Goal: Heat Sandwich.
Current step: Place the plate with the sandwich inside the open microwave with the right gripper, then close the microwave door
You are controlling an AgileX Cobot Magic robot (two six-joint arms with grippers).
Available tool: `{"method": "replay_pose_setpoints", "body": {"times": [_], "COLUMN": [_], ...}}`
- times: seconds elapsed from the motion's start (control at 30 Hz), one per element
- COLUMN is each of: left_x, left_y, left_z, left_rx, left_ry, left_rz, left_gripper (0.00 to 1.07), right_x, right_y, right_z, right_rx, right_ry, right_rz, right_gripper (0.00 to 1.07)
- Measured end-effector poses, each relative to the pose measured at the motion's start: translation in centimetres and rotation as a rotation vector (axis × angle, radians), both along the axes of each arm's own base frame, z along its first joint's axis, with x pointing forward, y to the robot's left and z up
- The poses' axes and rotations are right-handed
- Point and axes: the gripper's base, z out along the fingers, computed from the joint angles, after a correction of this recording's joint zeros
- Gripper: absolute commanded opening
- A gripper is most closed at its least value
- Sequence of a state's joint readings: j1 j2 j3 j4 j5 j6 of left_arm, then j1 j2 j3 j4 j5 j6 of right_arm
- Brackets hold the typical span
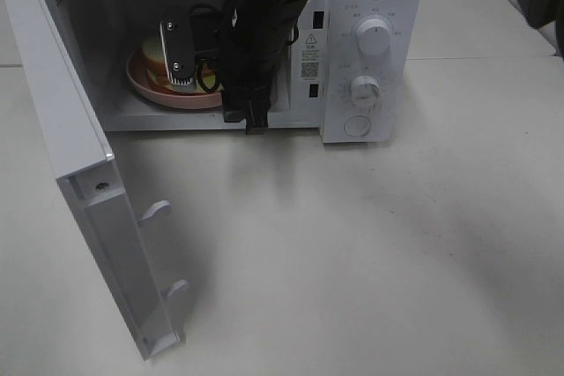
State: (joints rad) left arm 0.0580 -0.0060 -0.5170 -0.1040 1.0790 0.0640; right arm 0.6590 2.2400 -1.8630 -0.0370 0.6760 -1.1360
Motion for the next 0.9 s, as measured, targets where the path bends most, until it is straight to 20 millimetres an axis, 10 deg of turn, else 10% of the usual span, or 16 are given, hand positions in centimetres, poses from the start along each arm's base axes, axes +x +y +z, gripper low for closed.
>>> {"method": "replay_pose_setpoints", "body": {"times": [0.5,0.9], "left_x": [0.0,0.0], "left_y": [0.0,0.0], "left_z": [0.0,0.0], "left_rx": [0.000,0.000], "left_ry": [0.000,0.000], "left_rz": [0.000,0.000], "left_gripper": [0.98,0.98], "right_x": [-2.9,-6.0], "right_y": [-2.4,-5.1], "right_z": [1.5,1.8], "right_rx": [0.091,0.026], "right_ry": [0.005,0.019], "right_rz": [-0.152,-0.147], "right_gripper": [0.90,0.86]}}
